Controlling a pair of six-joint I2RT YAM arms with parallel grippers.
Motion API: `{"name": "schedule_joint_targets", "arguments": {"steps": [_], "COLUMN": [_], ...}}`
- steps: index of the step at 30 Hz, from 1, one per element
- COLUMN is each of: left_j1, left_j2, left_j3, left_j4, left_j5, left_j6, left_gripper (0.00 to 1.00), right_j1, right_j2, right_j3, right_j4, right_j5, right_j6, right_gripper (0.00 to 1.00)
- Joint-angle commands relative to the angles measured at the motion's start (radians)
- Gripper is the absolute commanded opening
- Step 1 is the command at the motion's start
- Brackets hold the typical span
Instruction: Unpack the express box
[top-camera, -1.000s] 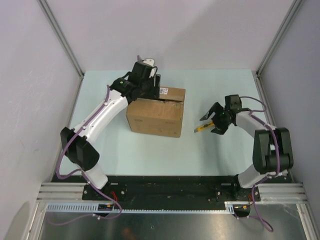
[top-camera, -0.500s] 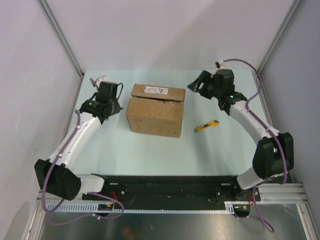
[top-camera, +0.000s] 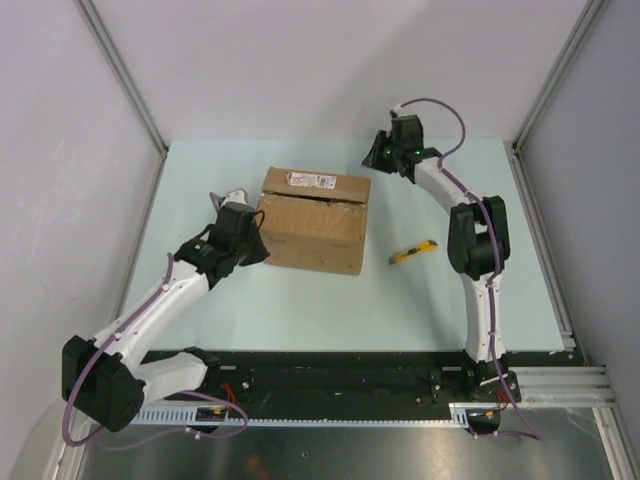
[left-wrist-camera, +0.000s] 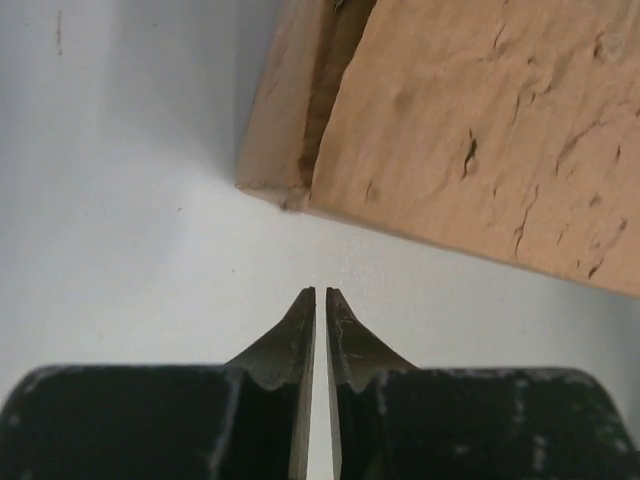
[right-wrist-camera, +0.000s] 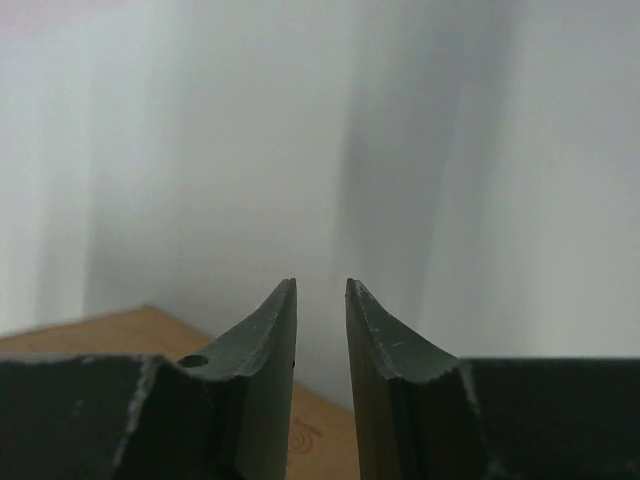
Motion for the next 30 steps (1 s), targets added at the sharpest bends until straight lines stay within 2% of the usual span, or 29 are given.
{"name": "schedule_joint_targets", "arguments": {"steps": [1,4,8,12,18,19,22,23,26,27,29,30], "left_j1": [0.005,0.032,0.109,0.172,0.229,0.236,0.252,0.255,0.261,0.261,0.262,0.264], "left_j2": [0.077,0.145,0.192,0.225,0.335,0.347,0.375,0.377,0.358,0.341,0.321,0.309], "left_j3": [0.019,0.059,0.101,0.167,0.28,0.291,0.325,0.337,0.34,0.337,0.333,0.331], "left_j4": [0.114,0.124,0.143,0.173,0.185,0.183,0.183,0.185,0.185,0.183,0.183,0.182], "left_j5": [0.06,0.095,0.157,0.192,0.275,0.284,0.304,0.307,0.289,0.272,0.223,0.208], "left_j6": [0.037,0.045,0.042,0.068,0.109,0.109,0.112,0.112,0.117,0.12,0.131,0.135], "left_gripper": [0.16,0.25,0.31,0.36,0.4,0.41,0.43,0.44,0.47,0.47,0.52,0.54], "right_j1": [0.058,0.046,0.032,0.065,0.199,0.216,0.275,0.28,0.283,0.289,0.297,0.309], "right_j2": [-0.015,-0.067,-0.18,-0.291,-0.418,-0.432,-0.486,-0.506,-0.545,-0.558,-0.576,-0.593], "right_j3": [0.071,-0.028,-0.313,-0.435,-0.493,-0.493,-0.493,-0.492,-0.484,-0.478,-0.45,-0.437], "right_j4": [-0.111,-0.09,0.086,0.061,-0.094,-0.113,-0.188,-0.208,-0.249,-0.254,-0.266,-0.272], "right_j5": [-0.136,-0.243,-0.404,-0.383,-0.146,-0.007,0.277,0.312,0.45,0.479,0.536,0.547], "right_j6": [-0.121,-0.095,0.0,-0.021,-0.108,-0.104,-0.017,0.002,0.043,0.037,0.004,-0.009], "right_gripper": [0.3,0.3,0.32,0.32,0.31,0.31,0.35,0.37,0.49,0.57,0.64,0.7]}}
